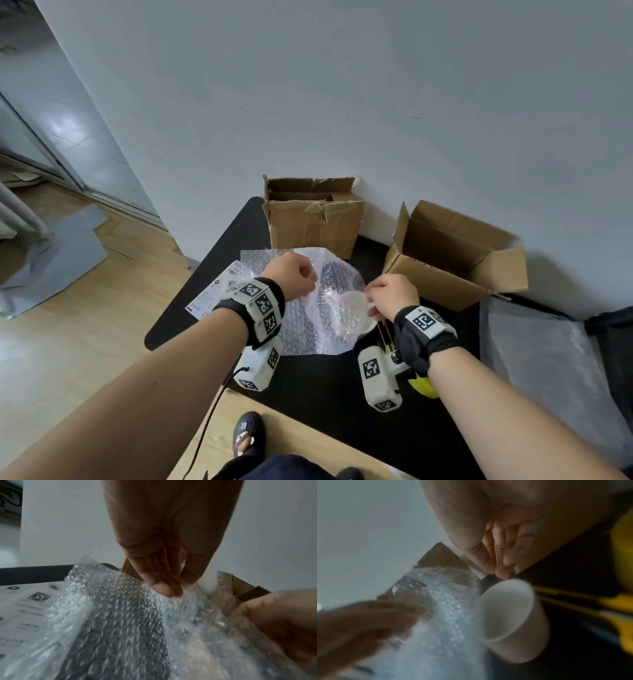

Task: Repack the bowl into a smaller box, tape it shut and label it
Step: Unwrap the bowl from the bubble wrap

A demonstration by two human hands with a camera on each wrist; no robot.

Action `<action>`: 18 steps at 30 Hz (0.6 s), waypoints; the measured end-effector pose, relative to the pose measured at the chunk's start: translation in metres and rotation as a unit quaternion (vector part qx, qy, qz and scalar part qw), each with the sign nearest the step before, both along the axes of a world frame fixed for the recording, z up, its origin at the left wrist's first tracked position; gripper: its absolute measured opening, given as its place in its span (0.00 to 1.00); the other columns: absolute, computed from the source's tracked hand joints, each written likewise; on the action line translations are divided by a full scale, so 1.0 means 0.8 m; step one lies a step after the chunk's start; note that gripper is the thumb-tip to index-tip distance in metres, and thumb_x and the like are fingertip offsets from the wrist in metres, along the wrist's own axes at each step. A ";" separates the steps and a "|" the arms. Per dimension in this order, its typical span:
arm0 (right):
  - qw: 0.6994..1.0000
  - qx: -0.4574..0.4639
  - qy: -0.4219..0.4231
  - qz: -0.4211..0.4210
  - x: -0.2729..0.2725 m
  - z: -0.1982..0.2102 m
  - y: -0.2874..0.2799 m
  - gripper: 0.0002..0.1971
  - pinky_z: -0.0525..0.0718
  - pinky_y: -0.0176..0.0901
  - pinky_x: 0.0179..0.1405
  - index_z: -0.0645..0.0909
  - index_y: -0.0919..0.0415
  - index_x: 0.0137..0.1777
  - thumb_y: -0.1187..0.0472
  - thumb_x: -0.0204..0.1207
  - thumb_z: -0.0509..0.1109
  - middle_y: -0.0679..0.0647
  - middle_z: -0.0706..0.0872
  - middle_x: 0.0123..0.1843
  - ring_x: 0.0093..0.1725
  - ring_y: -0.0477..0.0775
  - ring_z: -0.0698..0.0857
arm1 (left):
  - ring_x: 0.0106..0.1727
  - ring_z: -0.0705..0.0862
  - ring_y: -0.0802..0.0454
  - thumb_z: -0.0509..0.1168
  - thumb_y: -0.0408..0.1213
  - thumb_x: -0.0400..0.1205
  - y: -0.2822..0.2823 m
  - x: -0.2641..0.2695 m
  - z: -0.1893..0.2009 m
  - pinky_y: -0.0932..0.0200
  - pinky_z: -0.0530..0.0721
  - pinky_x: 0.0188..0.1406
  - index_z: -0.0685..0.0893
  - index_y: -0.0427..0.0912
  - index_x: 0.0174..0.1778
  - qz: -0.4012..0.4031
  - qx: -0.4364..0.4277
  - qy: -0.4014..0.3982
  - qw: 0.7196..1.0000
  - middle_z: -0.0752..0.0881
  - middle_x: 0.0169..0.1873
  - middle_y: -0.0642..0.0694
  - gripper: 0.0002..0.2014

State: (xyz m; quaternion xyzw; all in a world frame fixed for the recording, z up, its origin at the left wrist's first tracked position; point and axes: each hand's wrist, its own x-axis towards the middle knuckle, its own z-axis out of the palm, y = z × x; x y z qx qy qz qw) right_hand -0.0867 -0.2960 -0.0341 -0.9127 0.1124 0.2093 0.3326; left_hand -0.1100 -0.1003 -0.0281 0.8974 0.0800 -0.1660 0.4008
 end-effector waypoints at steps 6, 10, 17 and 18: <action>0.979 -0.123 0.119 0.108 -0.003 -0.018 -0.015 0.10 0.90 0.46 0.41 0.77 0.57 0.56 0.58 0.77 0.70 0.55 0.88 0.40 0.34 0.53 0.89 | 0.31 0.84 0.56 0.63 0.30 0.80 -0.006 0.004 -0.010 0.63 0.84 0.37 0.81 0.45 0.46 0.019 -0.022 0.025 0.999 0.85 0.33 0.49 0.05; 0.982 -0.134 0.096 0.095 -0.005 -0.040 -0.014 0.08 0.91 0.48 0.39 0.79 0.62 0.53 0.63 0.76 0.63 0.57 0.89 0.32 0.32 0.56 0.91 | 0.29 0.84 0.57 0.64 0.32 0.80 -0.013 0.006 -0.012 0.67 0.81 0.32 0.80 0.44 0.48 0.017 -0.036 0.031 0.999 0.86 0.32 0.48 0.04; 0.992 -0.120 0.031 -0.008 0.013 0.000 -0.038 0.12 0.86 0.44 0.39 0.83 0.65 0.51 0.58 0.74 0.65 0.61 0.90 0.41 0.38 0.59 0.88 | 0.28 0.85 0.55 0.62 0.32 0.81 -0.023 0.013 -0.010 0.61 0.86 0.34 0.81 0.41 0.50 0.041 -0.007 0.024 0.999 0.87 0.32 0.47 0.05; 0.995 -0.094 0.025 -0.029 0.016 0.010 -0.043 0.11 0.84 0.41 0.32 0.83 0.66 0.48 0.59 0.74 0.64 0.59 0.89 0.35 0.30 0.55 0.87 | 0.28 0.86 0.55 0.63 0.33 0.81 -0.025 0.014 -0.009 0.60 0.87 0.36 0.81 0.41 0.50 0.047 -0.008 0.029 0.998 0.87 0.33 0.46 0.05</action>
